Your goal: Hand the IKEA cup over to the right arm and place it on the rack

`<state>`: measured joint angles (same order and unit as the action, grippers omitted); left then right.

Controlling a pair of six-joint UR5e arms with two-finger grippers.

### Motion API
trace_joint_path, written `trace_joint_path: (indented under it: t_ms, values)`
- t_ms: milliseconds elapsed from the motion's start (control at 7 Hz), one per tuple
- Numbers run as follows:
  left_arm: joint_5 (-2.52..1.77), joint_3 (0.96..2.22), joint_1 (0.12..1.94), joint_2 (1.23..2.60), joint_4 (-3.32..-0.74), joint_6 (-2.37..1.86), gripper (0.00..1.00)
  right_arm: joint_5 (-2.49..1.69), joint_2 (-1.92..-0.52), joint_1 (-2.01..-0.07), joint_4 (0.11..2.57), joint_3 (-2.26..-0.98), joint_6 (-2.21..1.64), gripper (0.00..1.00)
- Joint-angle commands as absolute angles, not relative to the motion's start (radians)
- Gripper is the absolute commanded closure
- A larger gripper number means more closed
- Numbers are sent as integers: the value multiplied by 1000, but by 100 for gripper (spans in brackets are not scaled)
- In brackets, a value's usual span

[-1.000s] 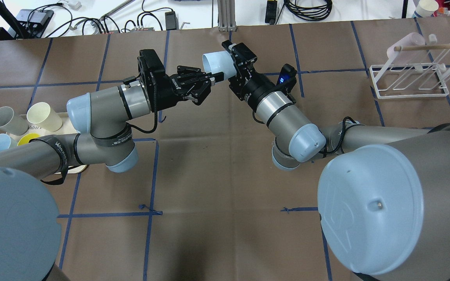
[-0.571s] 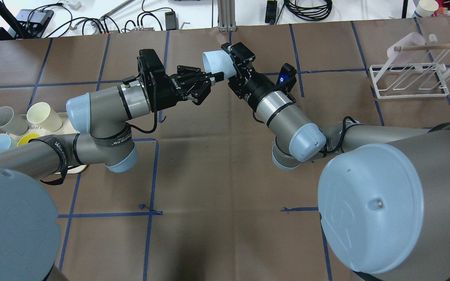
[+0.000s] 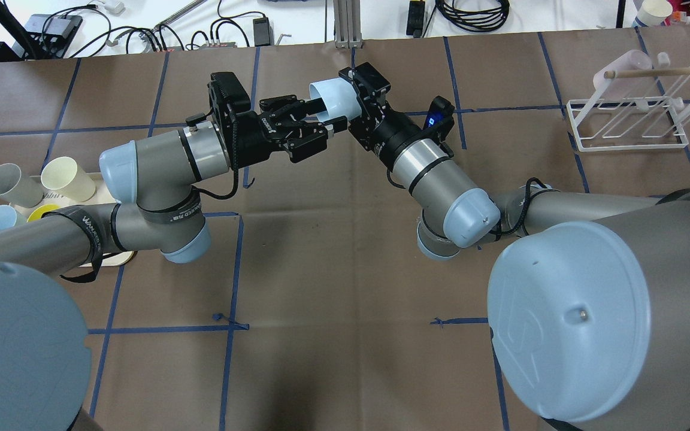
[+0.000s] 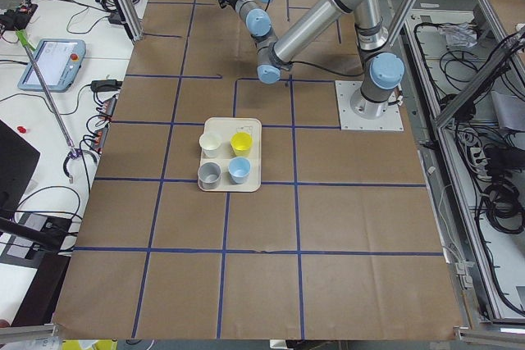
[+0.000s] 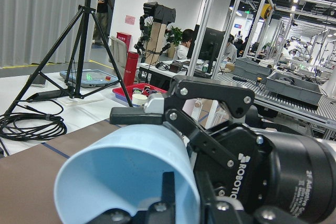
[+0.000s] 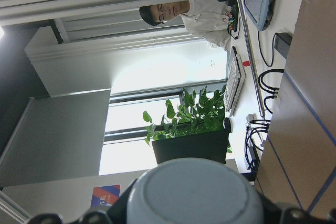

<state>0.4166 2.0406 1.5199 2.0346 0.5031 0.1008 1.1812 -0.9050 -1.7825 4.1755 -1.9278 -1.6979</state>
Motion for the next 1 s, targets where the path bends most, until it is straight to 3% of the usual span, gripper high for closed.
trace_joint_path:
  t_ms: [0, 429, 857]
  values:
    - [405, 2045, 1435, 2007, 494, 78, 1, 1183, -905, -1782, 4175, -1925, -1698, 59]
    - [406, 2046, 1336, 1980, 460, -15, 1, 1172, -914, -1738, 4176, -1921, -1694, 61]
    - [505, 1993, 1310, 1961, 307, -15, 1, 921, -913, -1547, 4177, -1892, -1339, 68]
